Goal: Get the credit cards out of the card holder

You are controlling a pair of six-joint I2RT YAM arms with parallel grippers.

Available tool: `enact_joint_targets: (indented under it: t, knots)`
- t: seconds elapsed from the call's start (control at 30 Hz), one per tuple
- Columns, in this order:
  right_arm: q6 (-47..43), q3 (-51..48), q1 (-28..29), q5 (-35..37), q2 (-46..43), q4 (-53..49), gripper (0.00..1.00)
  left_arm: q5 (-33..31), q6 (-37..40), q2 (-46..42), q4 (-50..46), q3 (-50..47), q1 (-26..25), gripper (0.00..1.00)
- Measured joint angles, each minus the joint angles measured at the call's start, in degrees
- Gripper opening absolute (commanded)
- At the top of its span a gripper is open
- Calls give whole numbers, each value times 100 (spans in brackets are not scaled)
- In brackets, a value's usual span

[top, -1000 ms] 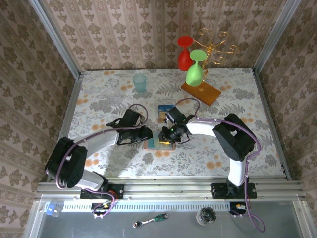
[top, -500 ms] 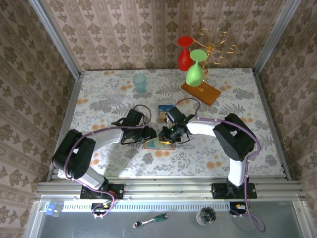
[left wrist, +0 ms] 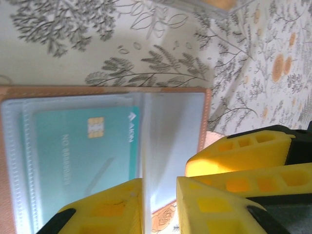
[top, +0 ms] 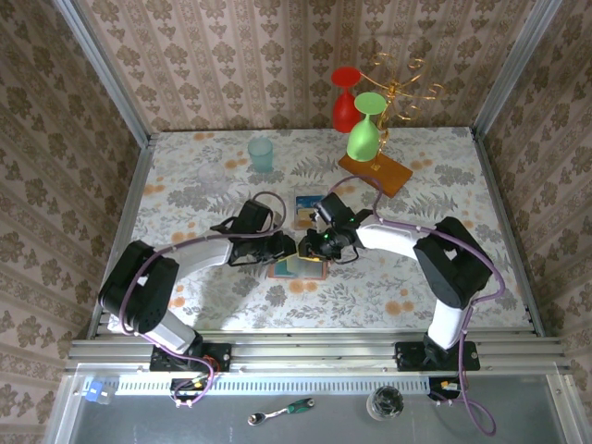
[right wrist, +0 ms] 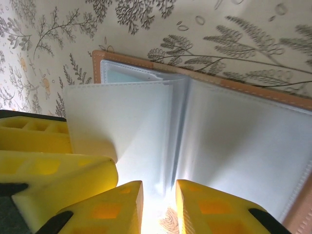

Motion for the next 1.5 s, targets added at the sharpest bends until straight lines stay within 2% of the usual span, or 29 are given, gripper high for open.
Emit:
enact_joint_targets:
  t: [0.23,0.63,0.9,1.17,1.5]
  knots:
    - [-306,0,-22,522,-190,-590,27,114,0,293,7,289,-179,25]
    - [-723,-83,-37,1333,-544,-1244,27,227,-15,911,37,778,-422,37]
    - [-765,-319,-122,1419,-553,-1246,27,369,-90,1349,216,940,-455,42]
    - [-765,-540,-184,1482,-391,-1196,27,470,-153,1416,330,946,-490,50]
    - [-811,-557,-225,1484,-372,-1141,28,420,-214,1412,470,964,-472,48]
